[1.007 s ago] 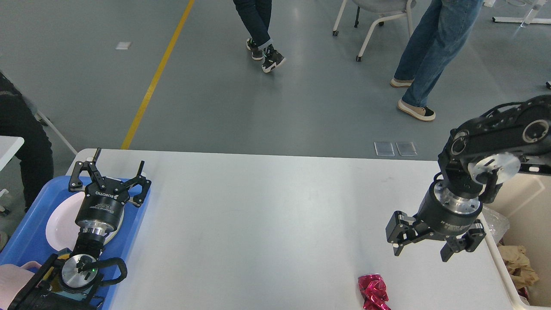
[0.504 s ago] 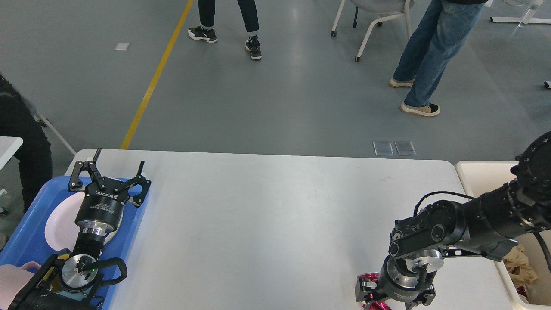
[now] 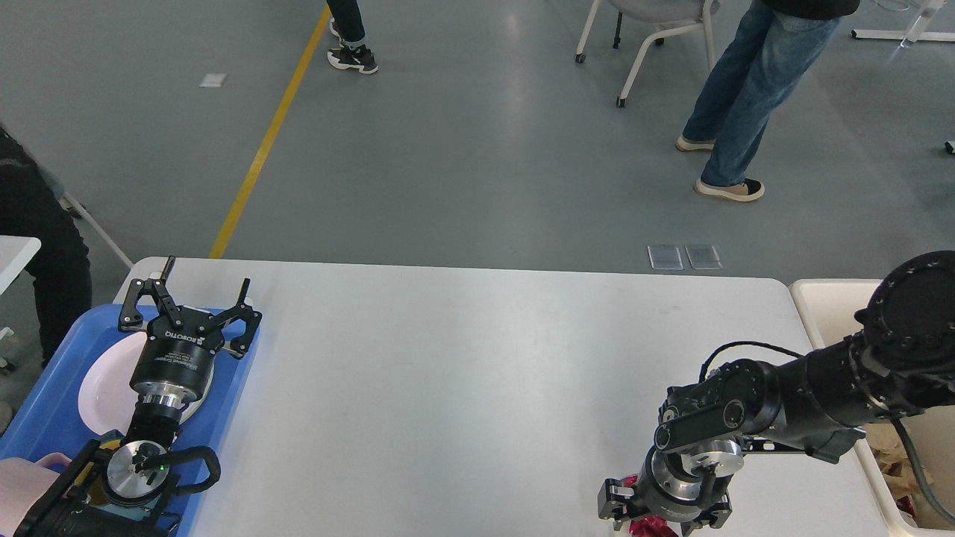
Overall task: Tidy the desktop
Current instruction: 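Grasp the can and lift it toward the bin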
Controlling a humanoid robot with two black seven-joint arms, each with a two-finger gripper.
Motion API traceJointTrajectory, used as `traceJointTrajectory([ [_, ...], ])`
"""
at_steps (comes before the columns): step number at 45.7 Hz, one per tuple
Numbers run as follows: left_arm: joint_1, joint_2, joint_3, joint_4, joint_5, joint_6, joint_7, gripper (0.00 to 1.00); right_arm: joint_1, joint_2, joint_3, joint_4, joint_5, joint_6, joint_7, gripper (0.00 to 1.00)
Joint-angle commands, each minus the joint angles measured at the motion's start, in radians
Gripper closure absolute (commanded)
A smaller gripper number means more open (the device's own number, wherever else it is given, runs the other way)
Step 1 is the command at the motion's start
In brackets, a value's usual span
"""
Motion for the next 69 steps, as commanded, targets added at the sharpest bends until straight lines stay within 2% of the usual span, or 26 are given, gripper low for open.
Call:
traceJointTrajectory([
  [1,0.0,0.0,0.0,0.0,0.0,0.0,0.0,0.04,-0.027,0.015,-0.001,-0.025,-0.001,-0.001,0.0,0.08],
  [7,0.0,0.0,0.0,0.0,0.0,0.0,0.0,0.03,-0.05,0.015,0.0,-0.057,-0.001,-0.001,0.0,0.11],
  [9,0.0,0.0,0.0,0.0,0.0,0.0,0.0,0.04,-0.051,0.015,0.0,-0.057,-0.003,-0.001,0.001,0.18],
  [11,0.0,0.0,0.0,0.0,0.0,0.001,0.0,0.03,-0.05,0.014,0.0,-0.057,-0.001,-0.001,0.003,0.3],
  [16,0.0,0.0,0.0,0.0,0.0,0.0,0.0,0.03,-0.047,0.003,-0.001,-0.055,0.0,0.0,0.003,0.73],
  [21,0.0,0.0,0.0,0.0,0.0,0.0,0.0,0.03,-0.045,-0.002,-0.003,-0.052,0.003,0.006,0.003,1.0],
  [49,0.0,0.0,0.0,0.0,0.0,0.0,0.0,0.04,0.027,-0.051,0.003,-0.043,0.115,0.02,0.009,1.0],
  [59,0.0,0.0,0.0,0.0,0.0,0.0,0.0,0.04,0.165,-0.083,-0.017,0.041,0.141,0.12,0.008,1.0],
  [69,0.0,0.0,0.0,0.0,0.0,0.001,0.0,0.04,0.473,-0.127,-0.147,0.129,0.319,0.288,0.008,1.0],
])
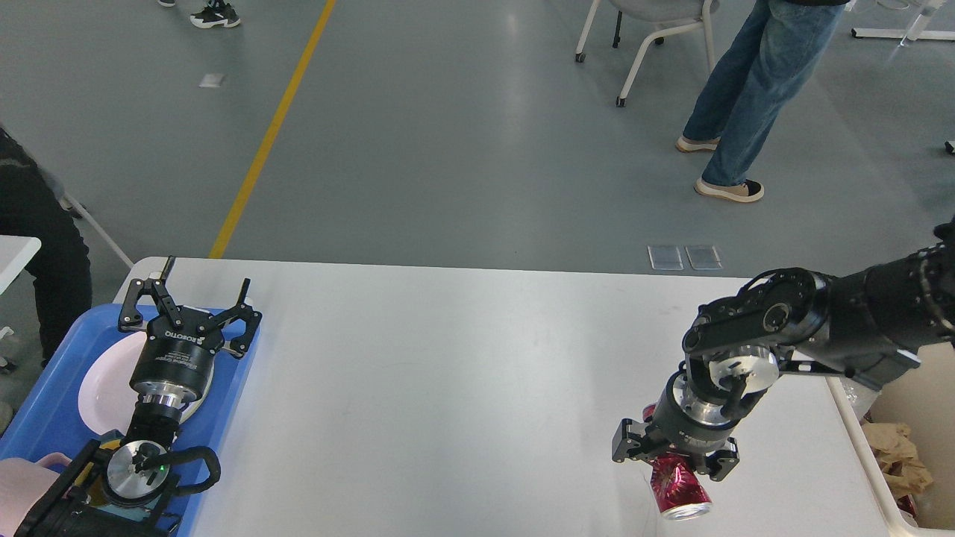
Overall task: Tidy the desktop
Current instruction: 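Grasp the can and lift it toward the bin, then open the right gripper to drop the can into the bin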
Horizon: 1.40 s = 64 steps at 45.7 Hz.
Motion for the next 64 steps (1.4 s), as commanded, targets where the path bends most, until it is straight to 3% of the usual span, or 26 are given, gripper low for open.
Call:
traceJointTrajectory([
  [1,0.0,0.0,0.0,-0.002,0.0,0.0,0.0,0.03,0.195,-0.037,-0.091,0.043,0.11,0.107,0.0,1.0],
  [6,0.0,0.0,0.0,0.0,0.0,0.0,0.0,0.03,0.382,-0.11,-0.164,0.1,0.127,0.183,0.0,1.0],
  [12,0.0,0.0,0.0,0.0,0.0,0.0,0.0,0.03,0.606,-0.176,-0.3,0.174,0.161,0.189,0.0,1.0],
  [16,0.0,0.0,0.0,0.0,0.0,0.0,0.0,0.04,0.646,-0.175,-0.373,0.174,0.206,0.189,0.012,1.0],
  [27,0.0,0.0,0.0,0.0,0.0,0.0,0.0,0.03,0.642,-0.164,-0.513,0.152,0.21,0.171,0.167,1.0],
  [31,0.0,0.0,0.0,0.0,0.0,0.0,0.0,0.04,0.613,-0.169,-0.575,0.122,0.21,0.141,0.19,1.0],
  [43,0.0,0.0,0.0,0.0,0.0,0.0,0.0,0.04,0.286,-0.333,-0.582,-0.177,0.201,0.019,0.192,1.0],
  [50,0.0,0.0,0.0,0.0,0.0,0.0,0.0,0.04,-0.013,-0.426,-0.449,-0.364,0.2,-0.191,0.192,1.0],
  [57,0.0,0.0,0.0,0.0,0.0,0.0,0.0,0.04,-0.392,-0.404,-0.241,-0.648,0.198,-0.284,0.192,1.0],
  [64,0.0,0.0,0.0,0.0,0.0,0.0,0.0,0.04,-0.795,-0.212,-0.074,-1.138,0.198,-0.299,0.189,1.0],
])
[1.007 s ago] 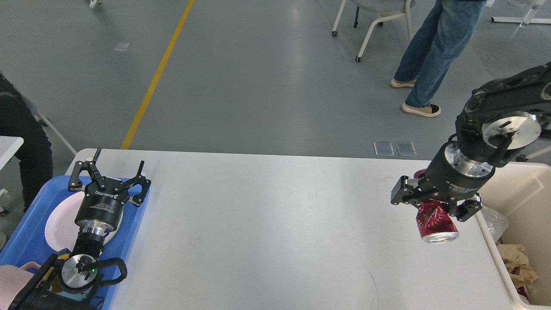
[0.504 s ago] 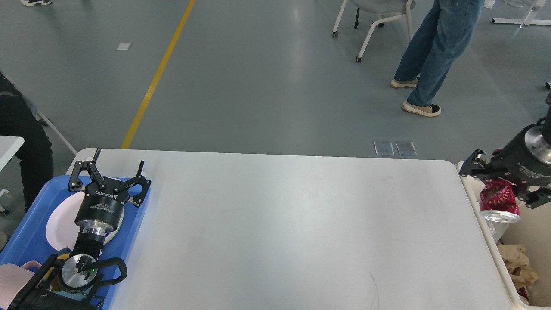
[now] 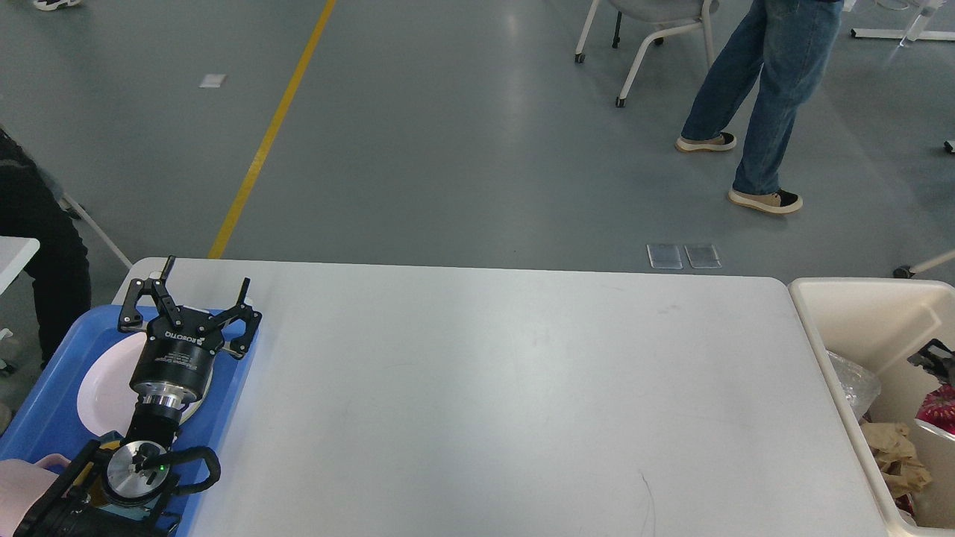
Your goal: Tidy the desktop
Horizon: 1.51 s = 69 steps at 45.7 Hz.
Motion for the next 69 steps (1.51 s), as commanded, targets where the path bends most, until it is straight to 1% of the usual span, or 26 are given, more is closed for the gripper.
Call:
traceJointTrajectory([
  [1,0.0,0.0,0.0,0.0,0.0,0.0,0.0,0.04,-0.353,0.159,0.126,-0.432,0.002,-0.019,0.0,1.0],
  [3,0.0,0.0,0.0,0.0,0.0,0.0,0.0,0.04,-0.44,0.219,0.151,-0.572,0.005,-0.02,0.004,1.0],
  [5,0.0,0.0,0.0,0.0,0.0,0.0,0.0,0.04,-0.512,0.268,0.165,-0.678,0.005,-0.025,0.004,1.0],
  [7,0.0,0.0,0.0,0.0,0.0,0.0,0.0,0.04,-0.549,0.299,0.166,-0.718,0.005,-0.034,0.004,1.0],
  [14,0.0,0.0,0.0,-0.001,0.0,0.0,0.0,0.04,-0.563,0.307,0.178,-0.719,0.006,-0.071,0.001,1.0],
  [27,0.0,0.0,0.0,0.0,0.0,0.0,0.0,0.04,-0.563,0.281,0.215,-0.716,0.005,-0.073,0.001,1.0],
  [38,0.0,0.0,0.0,0.0,0.0,0.0,0.0,0.04,-0.566,0.281,0.218,-0.719,0.003,-0.08,0.0,1.0],
  [39,0.0,0.0,0.0,0.0,0.0,0.0,0.0,0.03,-0.565,0.279,0.217,-0.719,0.003,-0.083,0.0,0.93],
  [40,0.0,0.0,0.0,0.0,0.0,0.0,0.0,0.04,-0.563,0.279,0.217,-0.719,0.003,-0.091,0.0,0.74],
  [43,0.0,0.0,0.0,0.0,0.0,0.0,0.0,0.04,-0.557,0.27,0.215,-0.718,0.003,-0.109,0.001,0.07],
  [44,0.0,0.0,0.0,0.0,0.0,0.0,0.0,0.04,-0.554,0.264,0.215,-0.718,0.003,-0.111,0.0,0.0],
  [53,0.0,0.0,0.0,0.0,0.0,0.0,0.0,0.04,-0.553,0.256,0.221,-0.716,0.005,-0.111,0.0,0.0],
  [69,0.0,0.0,0.0,0.0,0.0,0.0,0.0,0.04,-0.534,0.238,0.364,-0.707,0.003,-0.111,0.0,0.0],
])
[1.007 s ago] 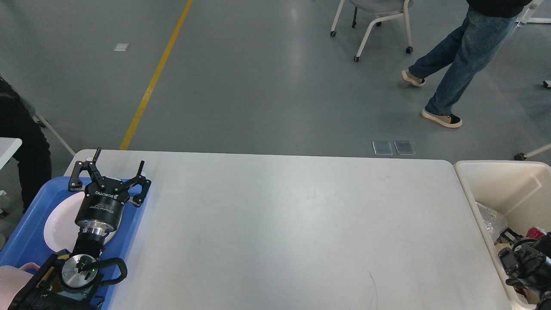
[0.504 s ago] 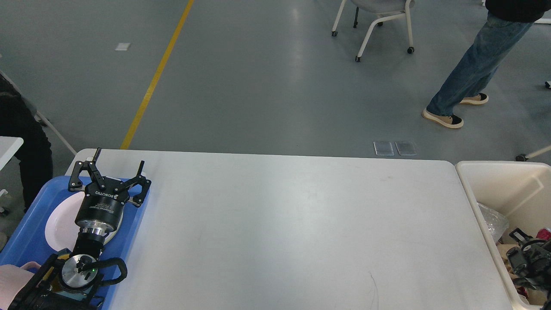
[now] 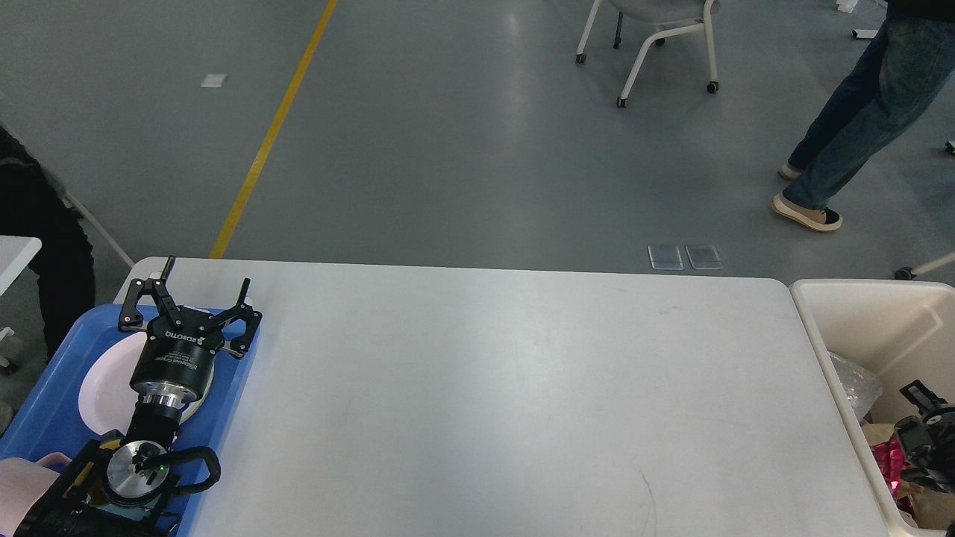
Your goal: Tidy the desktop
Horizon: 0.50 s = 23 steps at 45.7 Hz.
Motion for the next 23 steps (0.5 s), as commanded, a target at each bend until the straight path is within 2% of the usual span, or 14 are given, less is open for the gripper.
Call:
traceJointTrajectory([
  [1,0.0,0.0,0.0,0.0,0.0,0.0,0.0,0.04,0.01,-0.017,0.048,0.008,-0.001,0.0,0.0,0.0],
  [4,0.0,0.0,0.0,0.0,0.0,0.0,0.0,0.03,0.027,-0.02,0.076,0.01,0.001,0.002,0.0,0.0],
  [10,0.0,0.0,0.0,0.0,0.0,0.0,0.0,0.04,0.136,-0.078,0.324,0.131,-0.004,0.006,0.0,0.0],
  [18,0.0,0.0,0.0,0.0,0.0,0.0,0.0,0.03,0.213,-0.244,0.87,0.459,-0.004,0.008,0.005,0.0],
  [23,0.0,0.0,0.0,0.0,0.0,0.0,0.0,0.04,0.199,-0.281,1.229,0.591,-0.004,0.011,0.005,0.0],
])
